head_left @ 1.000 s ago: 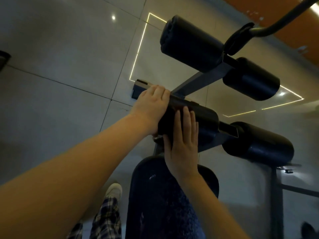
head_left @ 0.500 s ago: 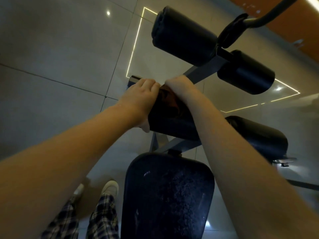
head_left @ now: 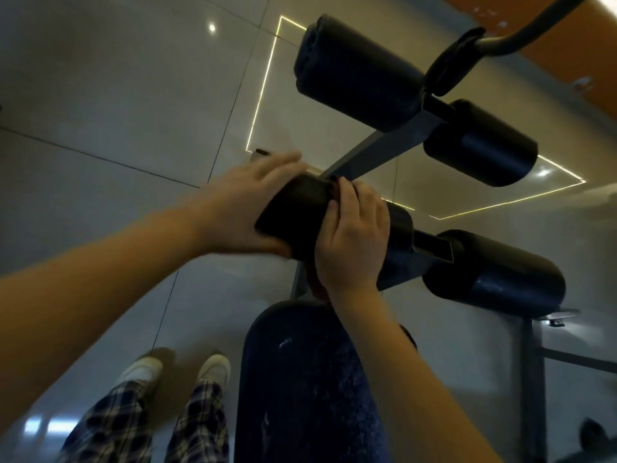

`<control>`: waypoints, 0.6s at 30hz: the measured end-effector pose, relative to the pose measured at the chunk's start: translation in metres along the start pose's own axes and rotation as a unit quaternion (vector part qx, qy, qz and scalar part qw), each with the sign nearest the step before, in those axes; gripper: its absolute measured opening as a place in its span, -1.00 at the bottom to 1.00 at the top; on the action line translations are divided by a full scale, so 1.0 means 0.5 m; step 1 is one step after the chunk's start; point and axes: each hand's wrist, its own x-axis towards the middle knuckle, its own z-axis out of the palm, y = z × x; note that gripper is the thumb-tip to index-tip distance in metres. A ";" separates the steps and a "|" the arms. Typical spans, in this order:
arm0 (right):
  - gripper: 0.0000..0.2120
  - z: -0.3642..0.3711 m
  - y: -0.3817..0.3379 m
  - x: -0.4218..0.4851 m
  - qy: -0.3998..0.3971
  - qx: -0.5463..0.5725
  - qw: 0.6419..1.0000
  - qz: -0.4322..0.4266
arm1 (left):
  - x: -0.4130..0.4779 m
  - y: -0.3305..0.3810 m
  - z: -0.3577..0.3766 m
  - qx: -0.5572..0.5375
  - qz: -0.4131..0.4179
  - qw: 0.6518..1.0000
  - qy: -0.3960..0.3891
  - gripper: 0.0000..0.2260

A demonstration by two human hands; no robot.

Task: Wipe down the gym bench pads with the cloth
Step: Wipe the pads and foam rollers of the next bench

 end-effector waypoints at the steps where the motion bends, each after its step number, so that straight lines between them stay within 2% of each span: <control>1: -0.62 -0.009 -0.004 0.035 -0.043 0.015 0.999 0.017 | -0.022 -0.006 0.016 0.043 0.031 0.999 0.010 0.16; 3: -0.69 -0.020 -0.003 0.102 -0.166 0.036 0.984 0.046 | -0.029 -0.020 0.040 0.094 0.057 0.993 0.039 0.25; 4: -0.74 -0.020 -0.003 0.137 -0.250 0.038 0.964 0.076 | -0.021 -0.020 0.045 0.103 0.059 0.992 0.052 0.26; 6: -0.78 -0.009 -0.001 0.198 -0.368 0.022 0.923 0.114 | -0.001 -0.019 0.042 0.098 0.057 0.992 0.058 0.24; 9: -0.82 0.012 0.002 0.237 -0.408 0.037 0.895 0.177 | 0.014 -0.022 0.027 0.069 0.062 0.995 0.036 0.18; 11: -0.81 0.004 -0.008 0.210 -0.376 0.032 0.913 0.156 | 0.018 -0.018 0.020 0.065 0.037 0.997 0.031 0.14; 13: -0.76 0.000 -0.020 0.132 -0.229 0.055 0.969 0.072 | 0.027 -0.015 0.015 0.067 -0.014 0.998 0.004 0.12; 15: -0.66 0.000 -0.045 0.019 -0.077 0.074 0.994 0.009 | 0.037 -0.017 0.009 0.071 -0.060 0.995 -0.044 0.10; 16: -0.60 0.006 -0.057 -0.036 -0.047 0.067 0.996 -0.019 | 0.039 -0.013 0.004 0.073 -0.066 0.994 -0.054 0.09; 18: -0.48 0.031 -0.066 -0.111 -0.035 0.034 0.997 -0.067 | 0.040 -0.017 0.010 0.055 -0.067 0.995 -0.055 0.03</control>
